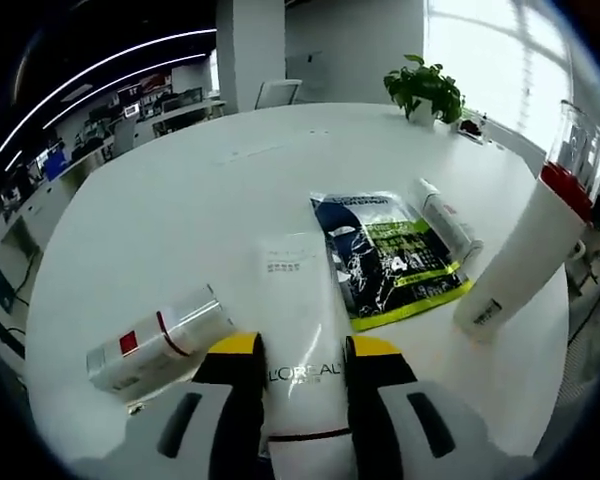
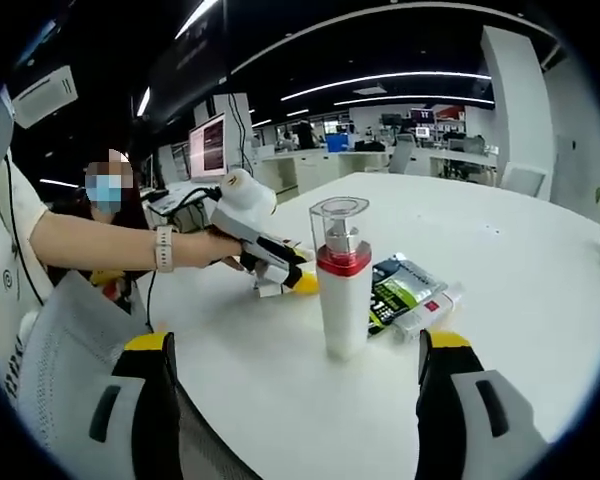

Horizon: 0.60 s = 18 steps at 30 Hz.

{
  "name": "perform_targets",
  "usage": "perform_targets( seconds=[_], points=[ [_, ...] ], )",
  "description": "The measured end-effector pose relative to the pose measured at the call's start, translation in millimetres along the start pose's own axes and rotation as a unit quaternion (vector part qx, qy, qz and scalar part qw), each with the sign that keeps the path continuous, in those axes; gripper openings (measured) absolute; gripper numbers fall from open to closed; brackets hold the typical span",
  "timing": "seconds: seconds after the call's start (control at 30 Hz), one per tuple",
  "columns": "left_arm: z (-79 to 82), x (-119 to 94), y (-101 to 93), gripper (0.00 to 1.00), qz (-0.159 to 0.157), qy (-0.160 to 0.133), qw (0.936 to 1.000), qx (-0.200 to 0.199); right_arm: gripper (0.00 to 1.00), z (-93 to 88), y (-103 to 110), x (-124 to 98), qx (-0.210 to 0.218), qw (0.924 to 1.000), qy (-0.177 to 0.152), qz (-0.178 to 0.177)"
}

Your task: Arrange the skincare products in the storage area until every visible bottle or jar stands upright without overlapping.

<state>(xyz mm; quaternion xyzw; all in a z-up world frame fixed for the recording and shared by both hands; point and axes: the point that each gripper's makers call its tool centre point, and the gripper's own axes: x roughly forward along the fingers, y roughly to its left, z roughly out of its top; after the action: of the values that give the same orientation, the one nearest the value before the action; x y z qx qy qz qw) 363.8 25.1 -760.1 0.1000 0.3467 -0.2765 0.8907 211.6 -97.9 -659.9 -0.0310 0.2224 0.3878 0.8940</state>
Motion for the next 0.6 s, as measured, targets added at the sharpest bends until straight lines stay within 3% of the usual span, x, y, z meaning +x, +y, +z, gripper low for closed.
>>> perform_targets(
  seconds=[0.17, 0.27, 0.37, 0.6],
  points=[
    [-4.3, -6, 0.3, 0.25, -0.01, 0.009, 0.9998, 0.012, 1.0, -2.2, 2, 2, 0.019, 0.9998, -0.004, 0.004],
    [-7.8, -9, 2.1, 0.25, -0.017, 0.007, 0.9998, -0.008, 1.0, 0.0, 2, 3, 0.027, 0.9996, -0.009, 0.006],
    [-10.4, -14, -4.9, 0.25, -0.021, 0.007, 0.9997, -0.006, 1.0, 1.1, 3, 4, 0.035, 0.9992, -0.011, 0.012],
    [-8.3, -18, -1.7, 0.25, -0.03, -0.001, 0.9993, -0.021, 1.0, 2.0, 7, 9, 0.048, 0.9985, -0.016, 0.018]
  ],
)
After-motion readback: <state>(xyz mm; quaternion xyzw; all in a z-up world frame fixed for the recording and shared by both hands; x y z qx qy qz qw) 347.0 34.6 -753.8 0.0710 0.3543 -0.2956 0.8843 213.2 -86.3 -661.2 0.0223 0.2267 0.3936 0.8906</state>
